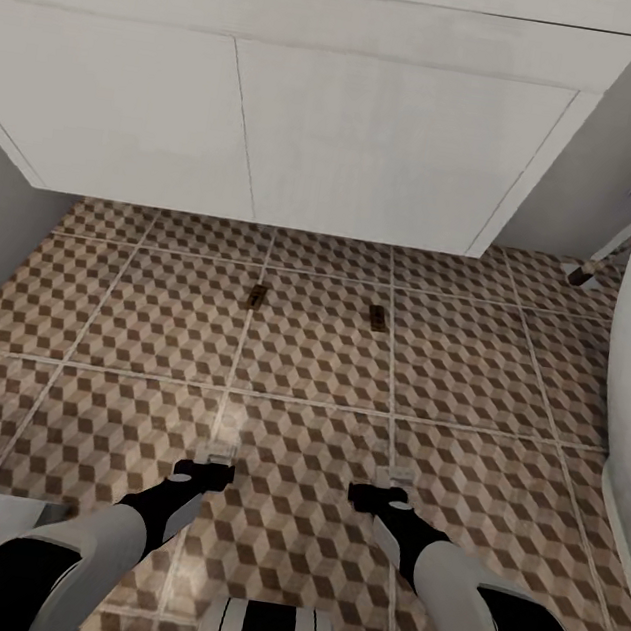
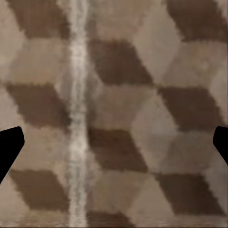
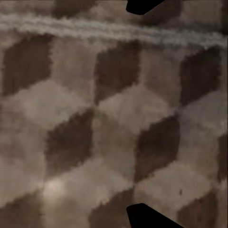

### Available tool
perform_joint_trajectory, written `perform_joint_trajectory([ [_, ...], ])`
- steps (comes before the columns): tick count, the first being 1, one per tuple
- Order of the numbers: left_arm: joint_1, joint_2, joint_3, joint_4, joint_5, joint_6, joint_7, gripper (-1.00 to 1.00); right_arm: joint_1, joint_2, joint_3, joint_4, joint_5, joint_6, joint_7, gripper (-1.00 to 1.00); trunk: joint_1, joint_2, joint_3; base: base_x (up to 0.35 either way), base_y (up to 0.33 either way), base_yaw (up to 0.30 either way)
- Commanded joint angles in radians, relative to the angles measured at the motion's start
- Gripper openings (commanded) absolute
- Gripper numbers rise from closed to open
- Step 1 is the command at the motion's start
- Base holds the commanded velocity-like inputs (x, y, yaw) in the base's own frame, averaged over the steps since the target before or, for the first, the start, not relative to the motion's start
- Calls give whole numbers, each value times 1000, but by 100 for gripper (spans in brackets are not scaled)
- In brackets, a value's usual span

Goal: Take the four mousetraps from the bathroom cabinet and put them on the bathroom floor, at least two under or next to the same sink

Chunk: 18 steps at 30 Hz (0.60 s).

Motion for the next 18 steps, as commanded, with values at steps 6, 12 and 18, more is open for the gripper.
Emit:
perform_joint_trajectory([
  [6,-1,0,-8,1,7,-4,2,100,-2,0,-8,9,13,-2,-2,100,-1,0,-1,-116,0,0],
  [12,-1,-1,-8,0,6,-5,2,100,-2,0,-8,11,14,-1,0,100,-1,0,-1,-36,0,0],
  [18,0,-2,-8,1,7,-2,2,100,-2,0,-8,12,14,-1,1,100,-1,0,-1,-10,0,0],
])
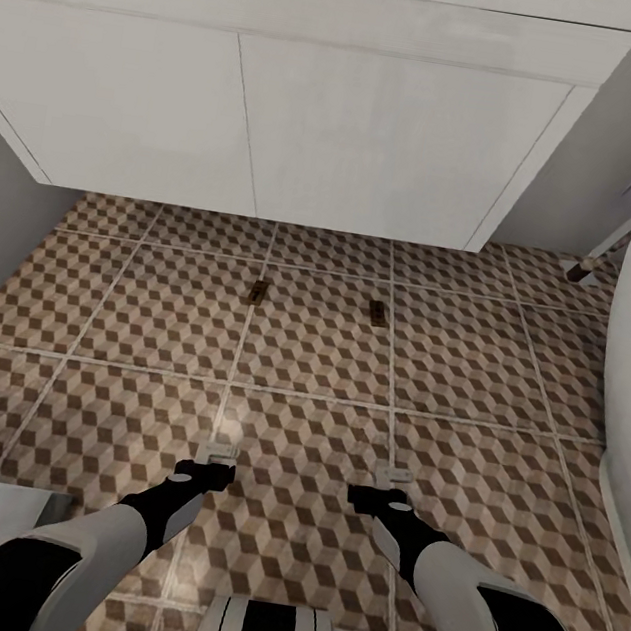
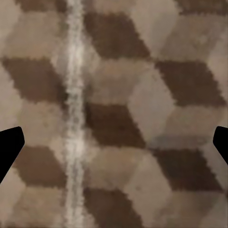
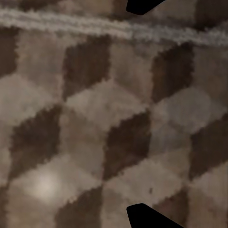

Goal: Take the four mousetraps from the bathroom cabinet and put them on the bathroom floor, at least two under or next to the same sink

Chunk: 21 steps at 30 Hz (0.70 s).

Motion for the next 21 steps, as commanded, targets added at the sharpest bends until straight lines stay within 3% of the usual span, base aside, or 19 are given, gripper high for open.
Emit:
perform_joint_trajectory([
  [1,-1,0,-9,1,7,-3,4,100,-1,0,-9,1,10,-3,-4,100,0,0,-1,-5,0,0],
  [12,0,-2,-8,1,8,0,4,100,-1,0,-9,1,10,-2,-3,100,0,0,-1,-2,0,0],
  [21,-1,-2,-7,2,8,1,4,100,-1,0,-9,1,10,-2,-3,100,-4,2,34,0,0,0],
])
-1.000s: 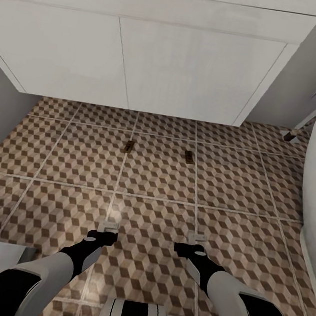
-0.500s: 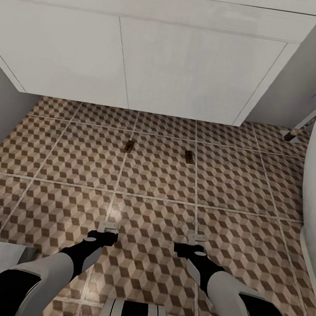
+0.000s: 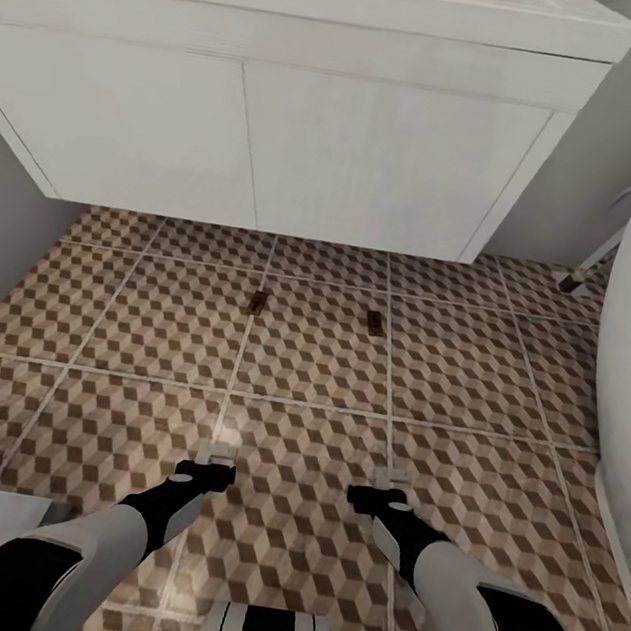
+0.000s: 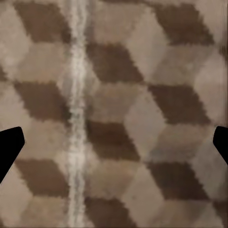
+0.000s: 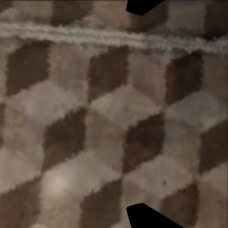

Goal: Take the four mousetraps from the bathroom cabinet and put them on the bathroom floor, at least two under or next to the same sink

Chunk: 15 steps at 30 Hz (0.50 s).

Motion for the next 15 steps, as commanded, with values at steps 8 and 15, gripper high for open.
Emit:
perform_joint_trajectory([
  [8,0,0,-8,1,7,-3,4,100,0,0,-9,1,10,-3,-4,100,-4,2,30,0,0,0],
  [15,0,0,-8,0,7,-3,4,100,0,0,-9,1,10,-3,-4,100,-7,3,58,0,0,0],
])
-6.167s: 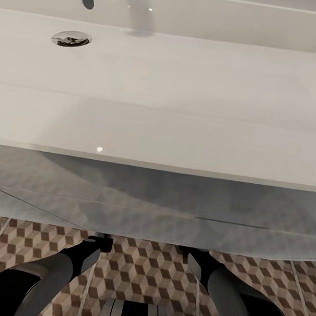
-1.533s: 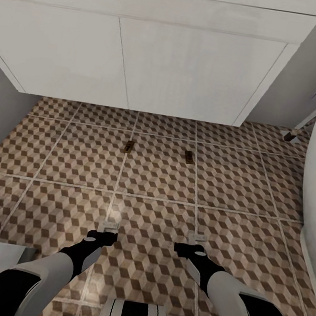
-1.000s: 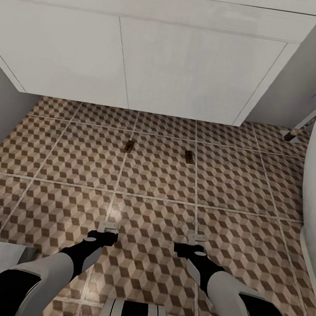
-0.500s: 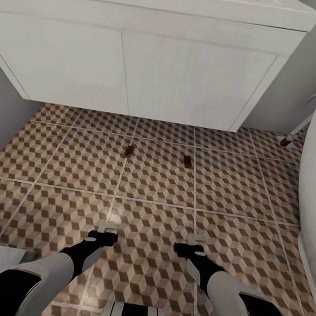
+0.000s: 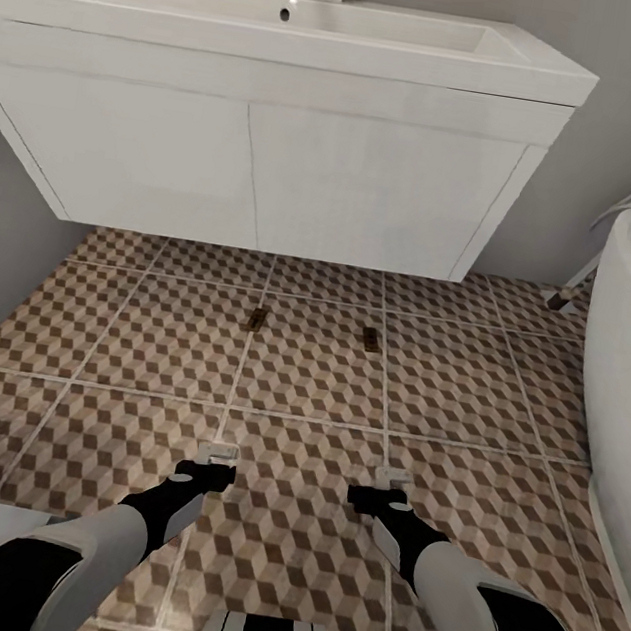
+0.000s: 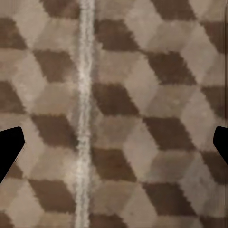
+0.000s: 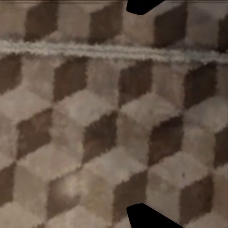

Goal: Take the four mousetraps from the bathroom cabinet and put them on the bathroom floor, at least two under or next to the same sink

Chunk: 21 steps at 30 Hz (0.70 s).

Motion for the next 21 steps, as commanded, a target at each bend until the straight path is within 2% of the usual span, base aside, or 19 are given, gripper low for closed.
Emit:
perform_joint_trajectory([
  [1,-1,0,-8,1,7,-3,4,100,-1,0,-9,1,10,-3,-4,100,-1,0,3,0,0,0],
  [21,-1,0,-8,-1,7,-10,3,100,-1,-1,-10,1,9,-2,-6,100,-10,5,81,0,0,0],
])
